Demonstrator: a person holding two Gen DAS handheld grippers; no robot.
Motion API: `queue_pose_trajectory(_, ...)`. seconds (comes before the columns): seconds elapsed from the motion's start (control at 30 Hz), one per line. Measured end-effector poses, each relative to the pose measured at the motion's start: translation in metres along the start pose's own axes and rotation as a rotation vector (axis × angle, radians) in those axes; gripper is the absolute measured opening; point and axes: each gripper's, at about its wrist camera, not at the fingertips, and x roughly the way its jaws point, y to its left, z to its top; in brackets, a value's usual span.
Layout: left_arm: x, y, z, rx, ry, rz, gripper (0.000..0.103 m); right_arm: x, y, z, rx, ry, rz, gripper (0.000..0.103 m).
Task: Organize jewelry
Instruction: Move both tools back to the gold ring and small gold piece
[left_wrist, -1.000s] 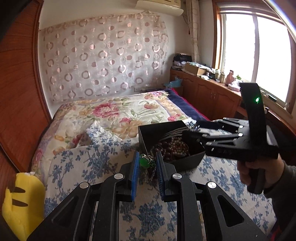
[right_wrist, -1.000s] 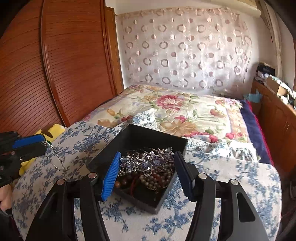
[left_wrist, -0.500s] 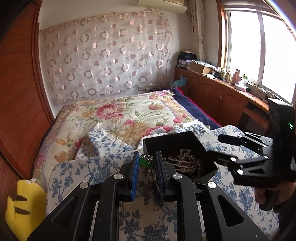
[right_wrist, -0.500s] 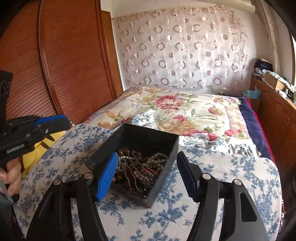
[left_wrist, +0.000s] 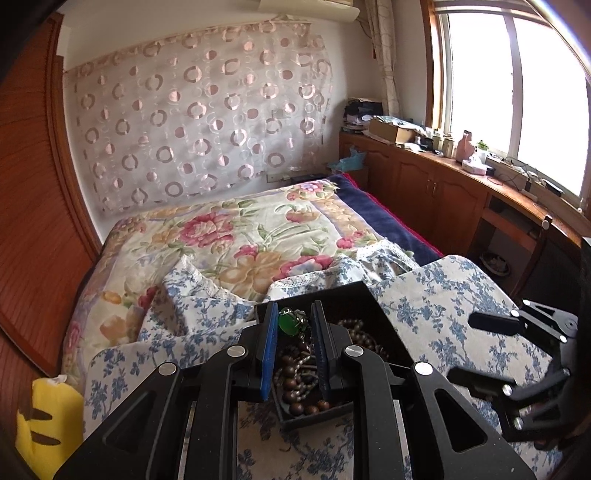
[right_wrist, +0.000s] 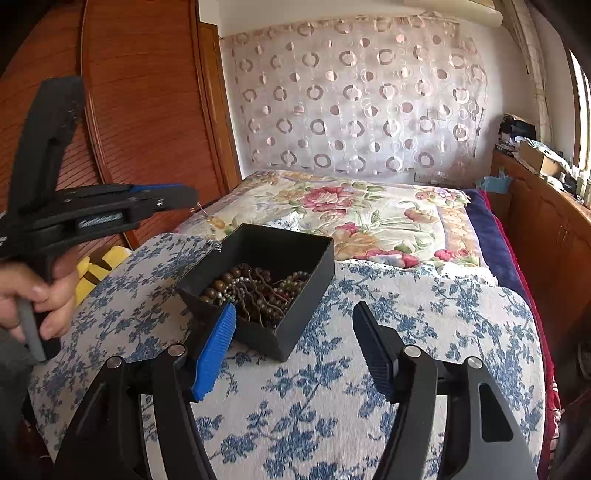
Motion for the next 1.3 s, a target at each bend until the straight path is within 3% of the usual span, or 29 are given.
queue_pose_trajectory(0.1,0.003,-0.003,0.002,0.003,0.004,0.000,0.019,-0.006,-0.002,-0.006,0.008,-0.001,0.000,0.068)
queue_pose_trajectory(0.2,0.002,-0.007,-0.001,0.007,0.004,-0.004,0.031,-0.013,-0.004,-0.012,0.017,0.001,0.002,0.068)
queue_pose_trajectory(0.27,-0.001,-0.009,-0.005,0.015,0.007,-0.005,0.032,-0.016,-0.003,-0.017,0.019,0.004,0.001,0.068)
queue_pose_trajectory(0.53,-0.024,-0.020,-0.037,0.040,0.009,-0.044,0.058,-0.033,0.009,-0.045,0.003,0.031,0.003,0.068)
queue_pose_trajectory(0.7,-0.033,-0.025,-0.063,0.050,0.035,-0.080,0.068,-0.043,0.021,-0.062,-0.015,0.050,0.011,0.068)
queue_pose_trajectory(0.93,-0.038,-0.028,-0.099,0.051,0.088,-0.101,0.079,-0.055,0.041,-0.089,-0.040,0.098,0.054,0.068)
queue_pose_trajectory(1.3,-0.042,-0.032,-0.144,0.048,0.168,-0.135,0.079,-0.053,0.077,-0.121,-0.089,0.190,0.126,0.053)
